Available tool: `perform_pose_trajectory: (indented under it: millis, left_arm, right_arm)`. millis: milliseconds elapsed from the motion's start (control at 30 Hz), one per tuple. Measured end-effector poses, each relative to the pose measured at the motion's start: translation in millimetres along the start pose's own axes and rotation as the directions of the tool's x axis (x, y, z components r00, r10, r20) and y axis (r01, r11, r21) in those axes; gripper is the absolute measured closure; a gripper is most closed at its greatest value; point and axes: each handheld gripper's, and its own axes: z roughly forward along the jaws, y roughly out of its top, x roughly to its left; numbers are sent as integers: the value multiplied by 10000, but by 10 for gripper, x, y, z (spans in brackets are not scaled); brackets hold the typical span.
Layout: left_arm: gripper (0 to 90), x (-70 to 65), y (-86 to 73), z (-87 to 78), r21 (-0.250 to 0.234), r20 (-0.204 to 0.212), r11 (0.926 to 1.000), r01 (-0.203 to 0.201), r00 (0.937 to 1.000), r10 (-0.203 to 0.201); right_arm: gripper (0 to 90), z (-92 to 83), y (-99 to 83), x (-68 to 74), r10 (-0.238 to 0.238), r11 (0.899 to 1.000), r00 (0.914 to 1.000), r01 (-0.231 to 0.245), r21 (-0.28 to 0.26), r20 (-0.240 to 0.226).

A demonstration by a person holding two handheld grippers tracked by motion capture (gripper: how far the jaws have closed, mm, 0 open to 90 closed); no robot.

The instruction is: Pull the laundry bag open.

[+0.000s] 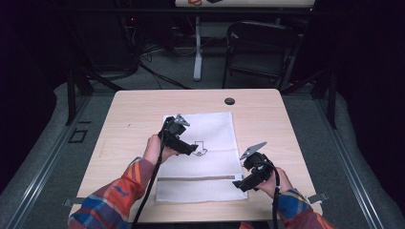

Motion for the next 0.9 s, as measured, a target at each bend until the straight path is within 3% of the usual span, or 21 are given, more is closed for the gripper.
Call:
perform_pose_trajectory:
  millis: [300, 500, 567, 667, 900]
  left_arm:
    - [101, -225, -59, 125, 136, 527, 9992, -388, 9979, 381]
    - [116, -463, -5, 235, 128, 923, 9956, -924, 9916, 909]
    - [128, -527, 8, 283, 173, 1160, 9937, -1111, 9873, 1083]
    - [156, -627, 22, 370, 160, 1427, 9927, -1199, 9829, 1164]
    - [267, -792, 34, 566, 224, 2245, 9865, -1620, 9624, 1529]
  right_arm:
    - [87, -17, -16, -71, 209, 9998, 9997, -208, -48, 157]
    - [145, -35, -27, -128, 377, 9990, 9989, -370, -246, 285]
    - [157, -32, -28, -138, 452, 9984, 9986, -442, -363, 275]
    - [251, -26, -29, -152, 508, 9983, 9981, -498, -305, 348]
    - [470, 24, -36, -180, 592, 9979, 9980, -585, -276, 238]
